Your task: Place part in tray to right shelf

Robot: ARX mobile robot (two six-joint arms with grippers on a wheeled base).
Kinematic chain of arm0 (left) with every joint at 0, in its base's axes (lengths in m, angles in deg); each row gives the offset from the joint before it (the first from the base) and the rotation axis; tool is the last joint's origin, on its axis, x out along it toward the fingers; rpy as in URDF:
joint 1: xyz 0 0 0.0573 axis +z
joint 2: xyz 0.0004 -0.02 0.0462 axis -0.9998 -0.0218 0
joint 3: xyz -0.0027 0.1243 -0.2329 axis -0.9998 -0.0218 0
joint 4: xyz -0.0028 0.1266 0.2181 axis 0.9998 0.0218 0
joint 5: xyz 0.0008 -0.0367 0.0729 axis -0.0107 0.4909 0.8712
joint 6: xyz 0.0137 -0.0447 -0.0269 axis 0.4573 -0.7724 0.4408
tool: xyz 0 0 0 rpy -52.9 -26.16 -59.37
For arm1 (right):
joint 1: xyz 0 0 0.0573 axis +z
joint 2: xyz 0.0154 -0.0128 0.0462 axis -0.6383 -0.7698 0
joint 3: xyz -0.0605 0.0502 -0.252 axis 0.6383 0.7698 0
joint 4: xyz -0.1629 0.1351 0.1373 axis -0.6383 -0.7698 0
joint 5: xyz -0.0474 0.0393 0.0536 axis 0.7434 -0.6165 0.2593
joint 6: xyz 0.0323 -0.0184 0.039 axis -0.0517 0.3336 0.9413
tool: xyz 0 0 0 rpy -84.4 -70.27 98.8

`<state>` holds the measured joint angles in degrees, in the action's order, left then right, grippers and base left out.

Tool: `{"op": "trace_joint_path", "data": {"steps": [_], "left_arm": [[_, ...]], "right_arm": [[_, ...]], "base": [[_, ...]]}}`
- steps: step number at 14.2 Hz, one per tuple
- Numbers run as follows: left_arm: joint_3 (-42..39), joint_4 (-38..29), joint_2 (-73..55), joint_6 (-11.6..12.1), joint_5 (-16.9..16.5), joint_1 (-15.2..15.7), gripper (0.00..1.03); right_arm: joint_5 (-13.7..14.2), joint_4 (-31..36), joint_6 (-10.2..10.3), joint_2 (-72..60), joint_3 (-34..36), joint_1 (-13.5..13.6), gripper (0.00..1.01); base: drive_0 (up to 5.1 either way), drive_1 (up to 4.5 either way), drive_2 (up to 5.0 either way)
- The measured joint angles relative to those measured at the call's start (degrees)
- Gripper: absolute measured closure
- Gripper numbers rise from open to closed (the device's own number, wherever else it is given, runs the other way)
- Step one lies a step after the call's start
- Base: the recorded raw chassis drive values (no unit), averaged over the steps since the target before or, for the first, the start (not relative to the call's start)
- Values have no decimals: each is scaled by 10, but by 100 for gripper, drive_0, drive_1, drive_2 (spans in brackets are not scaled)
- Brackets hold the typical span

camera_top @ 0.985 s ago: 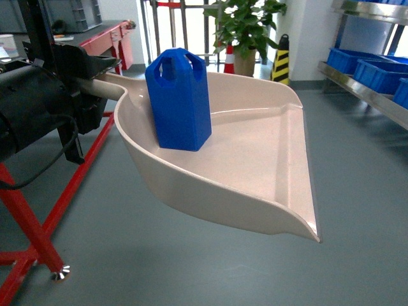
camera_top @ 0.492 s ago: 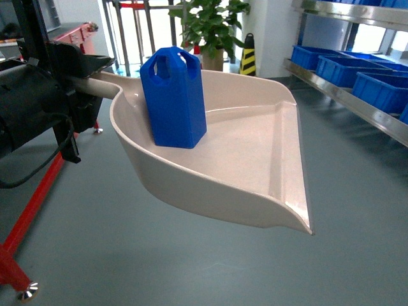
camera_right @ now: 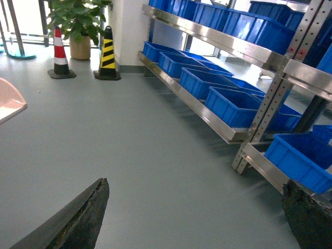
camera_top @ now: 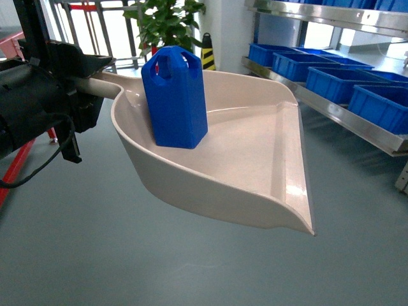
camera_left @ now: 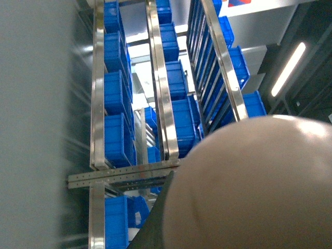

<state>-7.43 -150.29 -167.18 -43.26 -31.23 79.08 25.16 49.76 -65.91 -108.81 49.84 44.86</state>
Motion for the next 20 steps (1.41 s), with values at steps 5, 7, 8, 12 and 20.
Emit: {"op": "trace_joint_path", "data": {"steps": [5,7,8,12,20], "left_arm": [[0,0,0,0,0,-3,91],[0,0,0,0,0,-3,91],[0,0,0,0,0,-2,91],[0,0,0,0,0,0,91],[0,0,0,0,0,-1,91]], "right_arm": [[0,0,0,0,0,0,3],[0,0,0,0,0,0,3],[0,0,0,0,0,0,3],[0,0,0,0,0,0,3],[0,0,0,0,0,0,3]], "base": [[-158,-158,-158],[-153,-153,-153],[-159,-159,-159],[-163,-163,-163],[-158,-158,-158]]}}
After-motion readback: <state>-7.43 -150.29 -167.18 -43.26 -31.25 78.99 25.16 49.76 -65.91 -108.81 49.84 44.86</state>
